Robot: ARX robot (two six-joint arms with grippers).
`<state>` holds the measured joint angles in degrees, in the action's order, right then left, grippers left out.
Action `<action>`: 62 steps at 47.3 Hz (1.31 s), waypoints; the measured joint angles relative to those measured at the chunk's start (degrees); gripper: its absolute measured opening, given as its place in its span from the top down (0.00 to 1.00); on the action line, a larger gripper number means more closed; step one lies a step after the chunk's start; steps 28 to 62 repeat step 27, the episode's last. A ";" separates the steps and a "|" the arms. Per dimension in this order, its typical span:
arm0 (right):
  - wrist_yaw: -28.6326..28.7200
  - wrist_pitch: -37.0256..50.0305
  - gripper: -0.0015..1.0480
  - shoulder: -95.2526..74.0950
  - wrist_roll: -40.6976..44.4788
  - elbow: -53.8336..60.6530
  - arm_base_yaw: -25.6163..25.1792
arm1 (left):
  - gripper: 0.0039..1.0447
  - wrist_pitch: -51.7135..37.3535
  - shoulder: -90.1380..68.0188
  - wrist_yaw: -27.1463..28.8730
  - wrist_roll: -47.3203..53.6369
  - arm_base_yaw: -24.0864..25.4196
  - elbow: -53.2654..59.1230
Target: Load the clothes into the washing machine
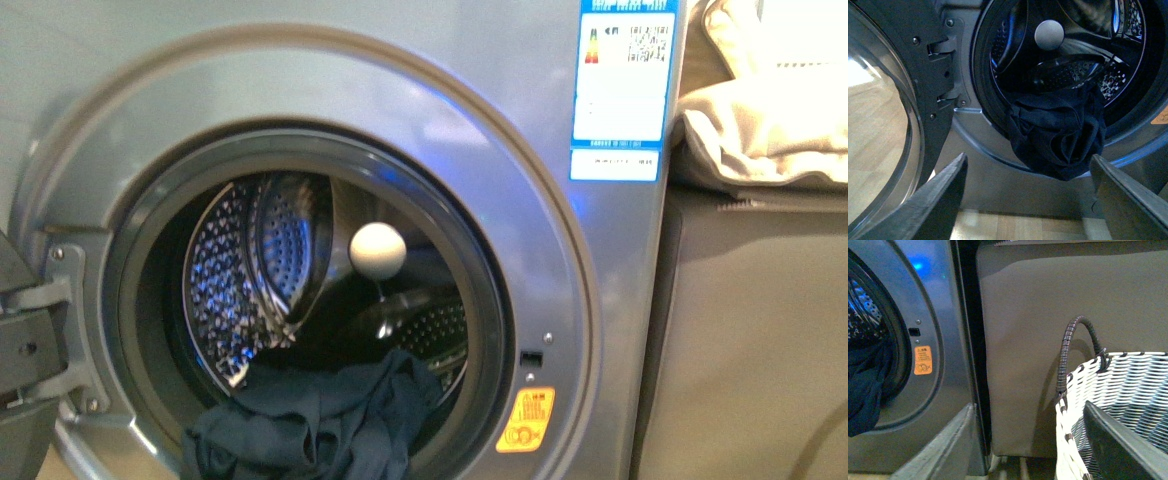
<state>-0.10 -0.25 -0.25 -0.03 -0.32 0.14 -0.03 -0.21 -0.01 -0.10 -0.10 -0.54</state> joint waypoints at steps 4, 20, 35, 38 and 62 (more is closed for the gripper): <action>0.00 0.00 0.19 0.00 0.00 0.00 0.00 | 0.10 0.00 0.00 0.00 0.00 0.00 0.00; 0.00 0.00 0.07 0.00 -0.02 0.00 0.00 | 0.06 0.00 0.00 0.00 0.00 0.00 0.00; 0.00 0.00 0.07 0.00 -0.02 0.00 0.00 | 0.06 0.00 0.00 0.00 0.00 0.00 0.00; 0.00 0.00 0.07 0.00 -0.02 0.00 0.00 | 0.06 0.00 0.00 0.00 0.00 0.00 0.00; 0.00 0.00 0.07 0.00 -0.02 0.00 0.00 | 0.06 0.00 0.00 0.00 0.00 0.00 0.00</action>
